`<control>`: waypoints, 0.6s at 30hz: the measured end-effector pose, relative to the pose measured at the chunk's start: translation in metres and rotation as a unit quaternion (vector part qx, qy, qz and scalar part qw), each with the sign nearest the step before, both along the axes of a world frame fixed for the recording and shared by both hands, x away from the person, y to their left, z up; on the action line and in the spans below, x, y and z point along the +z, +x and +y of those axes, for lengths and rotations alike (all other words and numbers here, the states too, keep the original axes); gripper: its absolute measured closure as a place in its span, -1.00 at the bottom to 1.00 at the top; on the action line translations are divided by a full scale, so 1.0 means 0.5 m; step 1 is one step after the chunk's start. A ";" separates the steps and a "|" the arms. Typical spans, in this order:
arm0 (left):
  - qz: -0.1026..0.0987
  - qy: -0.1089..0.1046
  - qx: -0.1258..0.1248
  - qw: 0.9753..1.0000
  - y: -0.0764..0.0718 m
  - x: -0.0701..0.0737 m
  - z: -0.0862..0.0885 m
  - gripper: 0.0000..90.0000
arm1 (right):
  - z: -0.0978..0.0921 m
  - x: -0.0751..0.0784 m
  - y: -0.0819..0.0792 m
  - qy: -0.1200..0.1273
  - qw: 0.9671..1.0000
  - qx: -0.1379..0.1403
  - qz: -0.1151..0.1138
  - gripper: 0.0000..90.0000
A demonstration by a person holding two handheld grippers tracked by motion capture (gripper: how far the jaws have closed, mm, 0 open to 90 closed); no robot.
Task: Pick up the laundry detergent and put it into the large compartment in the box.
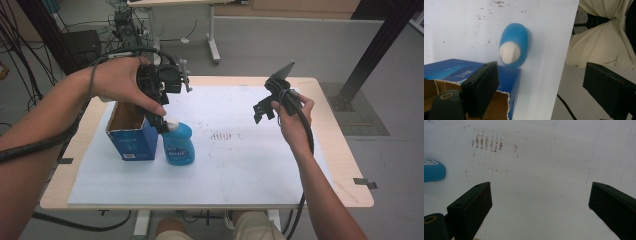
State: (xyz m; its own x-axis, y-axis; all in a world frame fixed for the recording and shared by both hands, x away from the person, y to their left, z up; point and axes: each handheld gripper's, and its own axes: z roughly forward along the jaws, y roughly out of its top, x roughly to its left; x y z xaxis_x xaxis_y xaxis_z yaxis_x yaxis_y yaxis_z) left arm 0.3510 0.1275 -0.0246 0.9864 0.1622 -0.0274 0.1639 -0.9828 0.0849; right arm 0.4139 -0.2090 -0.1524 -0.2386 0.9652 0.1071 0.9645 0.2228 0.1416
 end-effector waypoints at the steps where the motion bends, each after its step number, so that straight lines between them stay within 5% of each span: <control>1: 0.000 0.001 0.000 1.000 0.000 0.000 -0.001 -0.70 | 0.000 -0.001 0.000 0.000 1.000 0.001 0.001 -0.89; 18: 0.003 0.001 0.001 1.000 0.003 -0.006 -0.003 -0.70 | -0.002 -0.002 -0.001 0.002 1.000 0.000 0.002 -0.89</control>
State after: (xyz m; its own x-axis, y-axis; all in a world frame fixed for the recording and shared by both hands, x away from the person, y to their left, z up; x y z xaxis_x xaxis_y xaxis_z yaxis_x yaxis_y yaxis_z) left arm 0.3526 0.1261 -0.0276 0.9859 0.1639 -0.0332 0.1661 -0.9826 0.0828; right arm 0.4136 -0.2102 -0.1536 -0.2390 0.9647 0.1109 0.9649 0.2231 0.1388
